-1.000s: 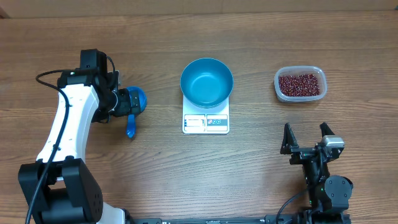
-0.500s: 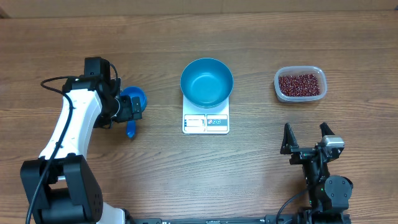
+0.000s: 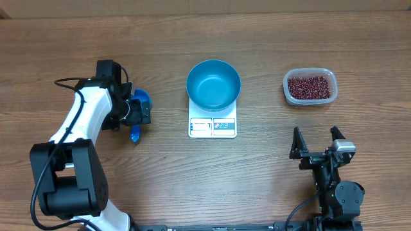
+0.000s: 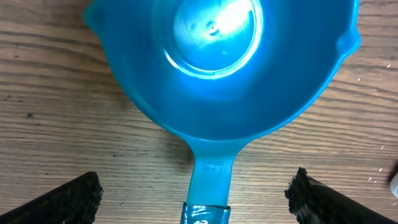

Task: Scoop item into bowl and weigh 150g on scale
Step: 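Lower the left gripper and close it on the blue cup handle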

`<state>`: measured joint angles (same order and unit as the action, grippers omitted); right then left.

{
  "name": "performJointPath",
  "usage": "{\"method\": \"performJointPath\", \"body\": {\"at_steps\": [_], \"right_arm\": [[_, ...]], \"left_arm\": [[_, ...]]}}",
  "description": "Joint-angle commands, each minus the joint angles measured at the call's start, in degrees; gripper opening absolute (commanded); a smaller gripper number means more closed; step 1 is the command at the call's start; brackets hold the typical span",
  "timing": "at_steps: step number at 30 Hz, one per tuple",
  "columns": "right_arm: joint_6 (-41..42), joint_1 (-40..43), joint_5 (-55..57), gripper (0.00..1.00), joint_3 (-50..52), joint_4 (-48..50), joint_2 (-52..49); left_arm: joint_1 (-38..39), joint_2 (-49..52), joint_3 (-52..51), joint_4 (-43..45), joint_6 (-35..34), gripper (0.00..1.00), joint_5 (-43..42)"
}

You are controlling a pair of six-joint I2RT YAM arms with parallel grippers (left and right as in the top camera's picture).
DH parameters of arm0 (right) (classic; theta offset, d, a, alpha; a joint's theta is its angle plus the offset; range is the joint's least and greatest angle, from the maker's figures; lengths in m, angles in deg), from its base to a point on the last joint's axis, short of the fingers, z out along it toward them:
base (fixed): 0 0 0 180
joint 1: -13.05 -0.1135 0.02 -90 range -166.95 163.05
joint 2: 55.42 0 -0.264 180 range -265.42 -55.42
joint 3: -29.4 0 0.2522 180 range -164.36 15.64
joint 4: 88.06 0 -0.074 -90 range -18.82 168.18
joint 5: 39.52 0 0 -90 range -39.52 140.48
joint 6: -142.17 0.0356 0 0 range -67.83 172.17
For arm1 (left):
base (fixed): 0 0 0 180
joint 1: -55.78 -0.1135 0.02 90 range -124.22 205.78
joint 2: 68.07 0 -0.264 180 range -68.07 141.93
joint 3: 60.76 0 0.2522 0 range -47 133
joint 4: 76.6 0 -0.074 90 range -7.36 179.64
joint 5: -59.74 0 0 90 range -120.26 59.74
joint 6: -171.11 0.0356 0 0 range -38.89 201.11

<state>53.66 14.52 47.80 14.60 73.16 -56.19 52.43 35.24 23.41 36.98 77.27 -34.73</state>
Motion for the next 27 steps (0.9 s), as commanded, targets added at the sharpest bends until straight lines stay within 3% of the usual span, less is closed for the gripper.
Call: {"method": "performJointPath", "body": {"at_steps": [1, 9, 27], "right_arm": [[-0.1, 0.1, 0.0, 1.0, 0.6, 0.4, 0.5], [-0.1, 0.1, 0.0, 1.0, 0.6, 0.3, 0.5], [-0.1, 0.1, 0.0, 1.0, 0.6, 0.3, 0.5]], "left_arm": [[0.4, 0.5, -0.5, 0.3, 2.6, 0.99, -0.3], [0.4, 0.5, -0.5, 0.5, 5.6, 0.99, -2.0], [0.6, 0.5, -0.5, 3.5, 5.6, 1.0, -2.0]]}}
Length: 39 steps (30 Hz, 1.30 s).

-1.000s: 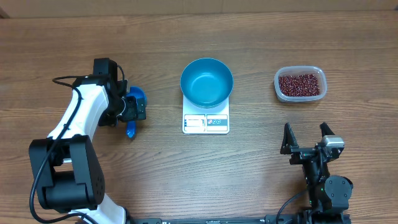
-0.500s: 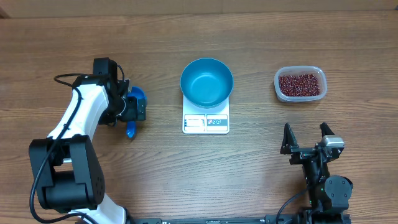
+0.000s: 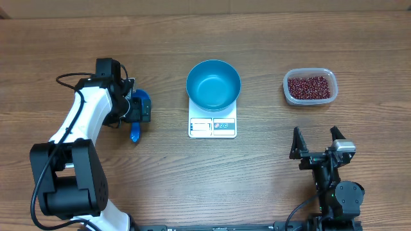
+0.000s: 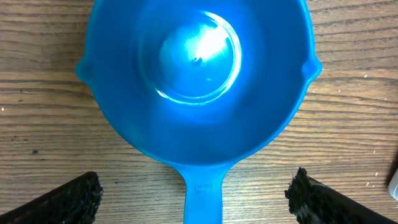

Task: Scoop item into bowl and weigh 150g on scale
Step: 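Lower the left gripper and close it on the blue cup handle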

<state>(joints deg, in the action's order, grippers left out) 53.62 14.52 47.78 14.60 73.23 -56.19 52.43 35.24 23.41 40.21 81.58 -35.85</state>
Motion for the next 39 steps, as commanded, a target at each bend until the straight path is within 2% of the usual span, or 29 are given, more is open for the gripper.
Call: {"method": "performJointPath", "body": {"at_steps": [1, 15, 33, 39], "right_arm": [[0.0, 0.1, 0.0, 1.0, 0.6, 0.3, 0.5], [0.0, 0.1, 0.0, 1.0, 0.6, 0.3, 0.5], [0.0, 0.1, 0.0, 1.0, 0.6, 0.3, 0.5], [0.0, 0.1, 0.0, 1.0, 0.6, 0.3, 0.5]], "left_arm": [[0.8, 0.5, -0.5, 0.3, 1.4, 1.0, -0.8], [4.0, 0.5, -0.5, 1.2, 2.1, 0.99, -0.2], [3.7, 0.5, -1.4, 0.8, -4.0, 1.0, 3.0], [3.7, 0.5, -1.6, 0.7, -4.3, 0.95, 3.0]]}}
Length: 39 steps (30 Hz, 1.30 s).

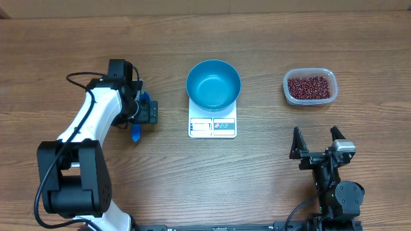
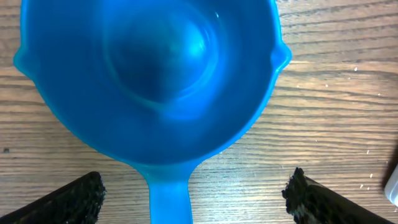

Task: Scoop item into bowl and weigh 150g on scale
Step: 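Lower the left gripper and close it on the blue cup handle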

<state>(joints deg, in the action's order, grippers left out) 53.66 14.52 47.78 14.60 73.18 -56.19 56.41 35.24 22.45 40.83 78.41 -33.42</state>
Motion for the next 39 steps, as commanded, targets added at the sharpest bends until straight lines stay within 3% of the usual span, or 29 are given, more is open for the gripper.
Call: {"method": "performJointPath", "body": {"at_steps": [1, 6, 16, 39], "right_arm": [[-0.1, 0.1, 0.0, 1.0, 0.6, 0.3, 0.5], [-0.1, 0.1, 0.0, 1.0, 0.6, 0.3, 0.5], [-0.1, 0.1, 0.0, 1.0, 0.6, 0.3, 0.5], [-0.1, 0.1, 0.0, 1.0, 0.6, 0.3, 0.5]], "left_arm": [[-0.3, 0.5, -0.7, 0.0, -1.2, 0.93, 0.6], [-0.3, 0.5, -0.7, -0.2, -1.2, 0.86, 0.6], [-0.3, 0.5, -0.7, -0.5, -1.2, 0.91, 0.6], [-0.3, 0.5, -1.9, 0.3, -1.4, 0.84, 0.6]]}}
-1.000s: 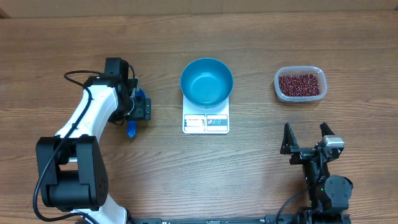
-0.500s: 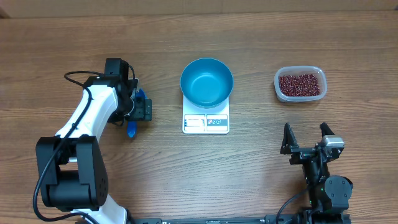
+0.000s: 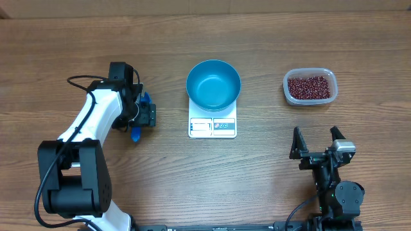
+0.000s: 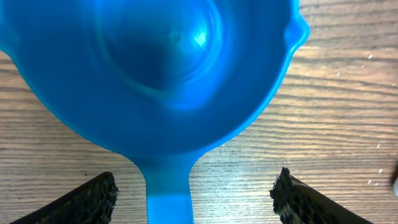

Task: Scoop item into bowl and weigh 150g on scale
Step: 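Lower the left gripper and close it on the blue cup handle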

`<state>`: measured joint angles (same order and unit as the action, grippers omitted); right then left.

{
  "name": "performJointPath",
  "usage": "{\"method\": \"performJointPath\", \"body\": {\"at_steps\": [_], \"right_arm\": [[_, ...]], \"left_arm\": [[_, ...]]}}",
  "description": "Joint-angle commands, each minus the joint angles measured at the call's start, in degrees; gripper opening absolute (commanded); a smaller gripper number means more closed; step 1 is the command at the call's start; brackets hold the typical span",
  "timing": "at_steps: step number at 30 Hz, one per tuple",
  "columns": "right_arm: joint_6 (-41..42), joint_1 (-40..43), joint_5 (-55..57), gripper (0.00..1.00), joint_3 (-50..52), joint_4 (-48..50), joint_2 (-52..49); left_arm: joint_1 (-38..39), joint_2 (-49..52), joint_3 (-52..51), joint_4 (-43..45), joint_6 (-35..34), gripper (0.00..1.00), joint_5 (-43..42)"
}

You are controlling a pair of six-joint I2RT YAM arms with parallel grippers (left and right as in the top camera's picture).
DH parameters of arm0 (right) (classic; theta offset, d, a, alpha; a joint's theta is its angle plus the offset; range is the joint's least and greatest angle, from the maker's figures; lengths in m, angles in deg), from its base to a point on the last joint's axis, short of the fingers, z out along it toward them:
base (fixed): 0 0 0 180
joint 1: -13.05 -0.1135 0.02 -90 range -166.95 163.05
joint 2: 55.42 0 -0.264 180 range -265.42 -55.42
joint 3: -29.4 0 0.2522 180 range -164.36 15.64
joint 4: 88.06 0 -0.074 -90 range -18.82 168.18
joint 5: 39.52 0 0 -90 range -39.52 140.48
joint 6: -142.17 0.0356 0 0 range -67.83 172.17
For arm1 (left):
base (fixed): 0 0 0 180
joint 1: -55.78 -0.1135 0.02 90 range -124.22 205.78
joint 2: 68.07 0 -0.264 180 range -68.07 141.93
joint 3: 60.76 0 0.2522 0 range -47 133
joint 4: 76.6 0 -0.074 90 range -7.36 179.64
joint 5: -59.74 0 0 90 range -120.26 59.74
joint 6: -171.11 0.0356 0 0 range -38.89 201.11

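A blue scoop (image 4: pixel 149 74) lies on the table at the left, its handle (image 3: pixel 135 133) pointing toward the front edge. My left gripper (image 3: pixel 146 112) hangs open right over it. In the left wrist view the handle (image 4: pixel 168 202) lies between the two black fingertips (image 4: pixel 93 199), nearer the left one, untouched. A blue bowl (image 3: pixel 214 84) stands on the white scale (image 3: pixel 212 126) at the table's middle. A clear tub of red beans (image 3: pixel 310 86) is at the back right. My right gripper (image 3: pixel 316 142) stands open near the front right.
A black cable (image 3: pixel 80 80) loops off the left arm above the table. Wood table surface lies between the scoop and the scale (image 3: pixel 170 122).
My left gripper has come lower over the scoop: the cup looks larger in the wrist view and the fingertips sit closer either side of the handle. The right arm has not moved.
My left gripper stood open over the scoop with the handle centred between the fingers. Then the view took in the whole cup. Then the arm had shifted right, putting the handle left of centre. Now it is lower, still open.
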<state>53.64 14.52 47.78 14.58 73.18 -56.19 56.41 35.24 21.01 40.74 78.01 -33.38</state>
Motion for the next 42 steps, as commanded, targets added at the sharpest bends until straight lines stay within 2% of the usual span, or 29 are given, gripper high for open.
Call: {"method": "performJointPath", "body": {"at_steps": [1, 6, 11, 15, 29, 42], "right_arm": [[0.0, 0.1, 0.0, 1.0, 0.6, 0.3, 0.5], [0.0, 0.1, 0.0, 1.0, 0.6, 0.3, 0.5], [0.0, 0.1, 0.0, 1.0, 0.6, 0.3, 0.5], [0.0, 0.1, 0.0, 1.0, 0.6, 0.3, 0.5], [0.0, 0.1, 0.0, 1.0, 0.6, 0.3, 0.5], [0.0, 0.1, 0.0, 1.0, 0.6, 0.3, 0.5]], "left_arm": [[-0.3, 0.5, -0.5, 0.5, -1.0, 0.84, 0.6], [-0.3, 0.5, -0.5, 1.5, -1.0, 0.71, 0.6], [-0.3, 0.5, -0.5, 1.8, -1.0, 0.66, 0.6], [-0.3, 0.5, -0.5, 1.8, -1.0, 0.57, 0.7], [-0.3, 0.5, -0.5, 1.6, -1.0, 0.41, 0.8], [-0.3, 0.5, -0.5, 1.4, -1.0, 0.34, 0.8]]}}
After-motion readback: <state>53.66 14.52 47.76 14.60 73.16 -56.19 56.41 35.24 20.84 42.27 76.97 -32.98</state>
